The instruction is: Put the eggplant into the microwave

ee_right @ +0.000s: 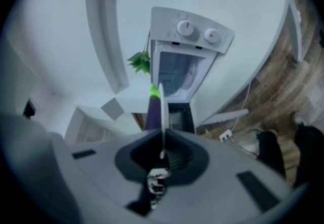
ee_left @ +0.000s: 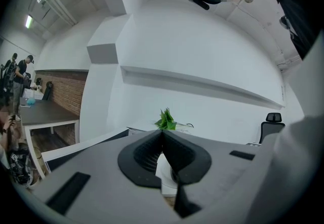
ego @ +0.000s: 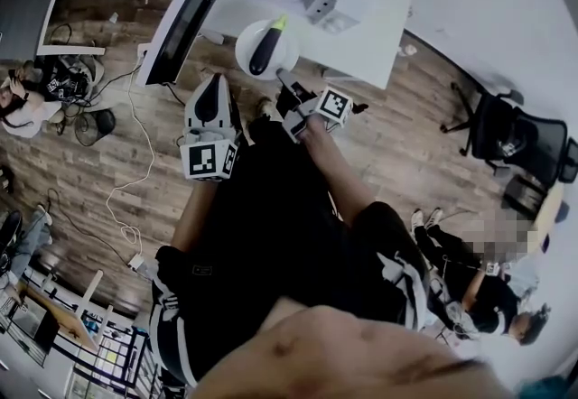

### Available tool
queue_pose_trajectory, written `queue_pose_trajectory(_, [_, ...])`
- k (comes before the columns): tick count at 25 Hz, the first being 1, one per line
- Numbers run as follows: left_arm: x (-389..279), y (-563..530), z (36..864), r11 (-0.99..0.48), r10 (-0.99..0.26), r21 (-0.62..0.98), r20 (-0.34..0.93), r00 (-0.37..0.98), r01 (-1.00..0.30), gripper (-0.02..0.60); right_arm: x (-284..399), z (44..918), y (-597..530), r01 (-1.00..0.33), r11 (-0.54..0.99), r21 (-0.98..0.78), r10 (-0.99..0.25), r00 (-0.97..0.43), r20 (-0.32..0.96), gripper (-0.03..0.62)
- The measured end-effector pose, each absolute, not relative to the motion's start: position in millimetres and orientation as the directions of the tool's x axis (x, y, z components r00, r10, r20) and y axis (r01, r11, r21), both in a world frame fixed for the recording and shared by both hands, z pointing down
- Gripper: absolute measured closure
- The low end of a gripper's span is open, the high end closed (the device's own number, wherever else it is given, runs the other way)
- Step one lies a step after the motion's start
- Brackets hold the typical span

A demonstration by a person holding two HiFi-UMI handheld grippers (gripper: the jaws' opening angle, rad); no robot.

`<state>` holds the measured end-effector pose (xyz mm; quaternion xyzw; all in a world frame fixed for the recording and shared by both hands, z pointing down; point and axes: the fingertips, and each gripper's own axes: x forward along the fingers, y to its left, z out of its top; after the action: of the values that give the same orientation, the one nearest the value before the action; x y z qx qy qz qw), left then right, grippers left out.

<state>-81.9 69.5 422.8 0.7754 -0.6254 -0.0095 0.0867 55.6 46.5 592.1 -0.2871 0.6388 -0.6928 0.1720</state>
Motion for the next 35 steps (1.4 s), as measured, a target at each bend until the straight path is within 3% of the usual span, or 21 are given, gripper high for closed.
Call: queue_pose_trajectory(35, [-73, -33, 450, -0.322, -0.934, 0.164, 0.104, 0.341, -0.932, 0.549, 43, 648, -54, -0.122, -0.180, -0.976, -0.697, -0.685, 0.214, 0.555])
